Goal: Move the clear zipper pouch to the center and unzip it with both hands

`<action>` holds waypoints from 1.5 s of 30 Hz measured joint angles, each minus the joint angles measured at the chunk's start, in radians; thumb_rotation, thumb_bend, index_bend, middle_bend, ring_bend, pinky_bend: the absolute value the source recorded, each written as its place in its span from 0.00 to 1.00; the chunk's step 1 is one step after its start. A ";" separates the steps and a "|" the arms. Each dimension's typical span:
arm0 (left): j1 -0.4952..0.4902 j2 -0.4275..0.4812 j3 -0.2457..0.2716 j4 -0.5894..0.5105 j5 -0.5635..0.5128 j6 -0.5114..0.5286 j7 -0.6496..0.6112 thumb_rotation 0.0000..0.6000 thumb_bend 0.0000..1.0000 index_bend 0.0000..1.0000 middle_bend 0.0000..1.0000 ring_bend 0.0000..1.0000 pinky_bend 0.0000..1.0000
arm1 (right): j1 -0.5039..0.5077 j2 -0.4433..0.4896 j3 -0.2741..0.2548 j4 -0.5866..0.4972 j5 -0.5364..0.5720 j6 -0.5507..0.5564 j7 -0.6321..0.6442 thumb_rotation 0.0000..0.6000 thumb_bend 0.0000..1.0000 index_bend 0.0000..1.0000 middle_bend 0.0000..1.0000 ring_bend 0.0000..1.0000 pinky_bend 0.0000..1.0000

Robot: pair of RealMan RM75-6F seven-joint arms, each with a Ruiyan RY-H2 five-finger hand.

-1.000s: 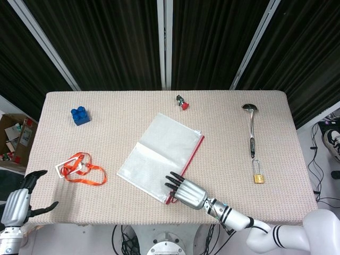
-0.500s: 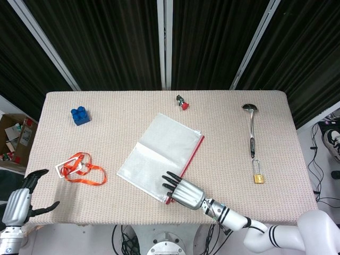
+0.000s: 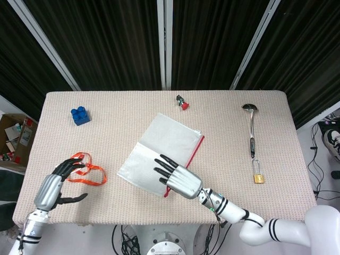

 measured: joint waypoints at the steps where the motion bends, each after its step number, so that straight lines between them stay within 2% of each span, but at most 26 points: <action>1: -0.023 -0.007 -0.005 -0.012 0.007 -0.022 -0.003 1.00 0.09 0.29 0.16 0.10 0.16 | 0.007 0.001 0.017 -0.010 0.006 -0.001 -0.011 1.00 0.46 0.76 0.20 0.00 0.00; 9: -0.165 -0.077 -0.064 -0.084 -0.009 -0.157 -0.029 1.00 0.09 0.31 0.16 0.10 0.17 | 0.093 -0.019 0.161 -0.070 0.117 -0.065 -0.121 1.00 0.46 0.76 0.18 0.00 0.00; 16: -0.225 -0.150 -0.117 -0.092 -0.118 -0.215 -0.011 1.00 0.09 0.32 0.16 0.10 0.17 | 0.160 -0.062 0.236 -0.067 0.198 -0.104 -0.180 1.00 0.46 0.76 0.18 0.00 0.00; 21: -0.243 -0.180 -0.146 -0.108 -0.203 -0.235 0.022 1.00 0.09 0.37 0.18 0.12 0.18 | 0.206 -0.096 0.281 -0.049 0.256 -0.122 -0.220 1.00 0.46 0.76 0.18 0.00 0.00; 33: -0.283 -0.227 -0.200 -0.131 -0.355 -0.267 0.101 1.00 0.11 0.40 0.18 0.12 0.18 | 0.270 -0.127 0.328 -0.028 0.342 -0.113 -0.238 1.00 0.47 0.76 0.18 0.00 0.00; 45: -0.297 -0.254 -0.218 -0.123 -0.411 -0.268 0.119 1.00 0.25 0.45 0.18 0.12 0.19 | 0.307 -0.132 0.328 -0.019 0.379 -0.094 -0.241 1.00 0.47 0.76 0.18 0.00 0.00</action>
